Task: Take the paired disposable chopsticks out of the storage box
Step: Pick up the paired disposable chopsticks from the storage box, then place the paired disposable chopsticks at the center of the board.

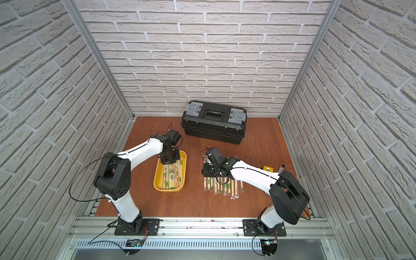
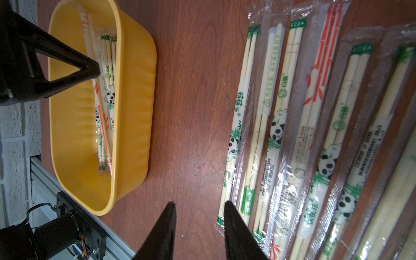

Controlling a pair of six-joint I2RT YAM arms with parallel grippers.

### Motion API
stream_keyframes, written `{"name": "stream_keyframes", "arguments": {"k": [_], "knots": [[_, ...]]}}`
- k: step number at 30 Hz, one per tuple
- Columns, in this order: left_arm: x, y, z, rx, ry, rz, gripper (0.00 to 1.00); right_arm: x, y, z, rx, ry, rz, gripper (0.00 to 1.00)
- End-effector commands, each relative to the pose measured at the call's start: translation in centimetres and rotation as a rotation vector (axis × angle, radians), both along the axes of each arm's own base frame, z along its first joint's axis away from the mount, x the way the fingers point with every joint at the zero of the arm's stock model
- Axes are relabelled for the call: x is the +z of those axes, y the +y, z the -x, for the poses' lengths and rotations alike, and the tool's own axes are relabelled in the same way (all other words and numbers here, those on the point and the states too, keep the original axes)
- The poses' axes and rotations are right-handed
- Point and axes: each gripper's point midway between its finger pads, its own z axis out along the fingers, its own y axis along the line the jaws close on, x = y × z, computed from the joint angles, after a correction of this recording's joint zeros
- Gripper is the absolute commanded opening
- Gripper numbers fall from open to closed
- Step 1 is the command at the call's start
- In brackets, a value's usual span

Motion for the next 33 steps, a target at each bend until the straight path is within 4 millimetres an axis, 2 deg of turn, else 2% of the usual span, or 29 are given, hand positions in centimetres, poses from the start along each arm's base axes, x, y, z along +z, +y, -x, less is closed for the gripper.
{"name": "stream_keyframes", "arguments": {"k": [1,6,9,12,15,18,23,29,33], "knots": [[2.7,1.4,-0.5,0.001,-0.047,-0.015,0.0,0.4,0.6,-0.8,0.004,-0.02,-0.024,0.37],[5.3,1.7,-1.0,-0.032,-0.093,-0.008,0.0,0.6,0.7,-1.1,0.002,-0.027,-0.023,0.38],[6.8,0.8,-1.2,-0.07,-0.116,0.018,0.0,0.7,0.5,-1.4,-0.002,-0.032,-0.019,0.37],[8.0,-1.1,-1.4,-0.115,-0.136,0.049,0.0,0.6,0.0,-1.7,-0.018,-0.034,-0.013,0.37],[8.2,-3.6,-1.6,-0.158,-0.143,0.063,0.0,0.4,-0.8,-1.8,-0.034,-0.031,-0.009,0.37],[7.8,-6.4,-1.8,-0.189,-0.143,0.079,0.0,0.1,-1.7,-1.7,-0.053,-0.025,-0.005,0.37],[5.7,-10.9,-2.3,-0.211,-0.122,0.097,0.0,0.0,-3.6,-1.2,-0.083,-0.021,-0.002,0.37],[2.7,-14.5,-2.6,-0.208,-0.082,0.103,0.0,-0.4,-6.1,0.1,-0.118,-0.011,0.005,0.37],[1.0,-16.0,-2.7,-0.218,-0.049,0.094,0.0,-0.5,-7.1,0.9,-0.131,-0.01,0.006,0.37]]}}
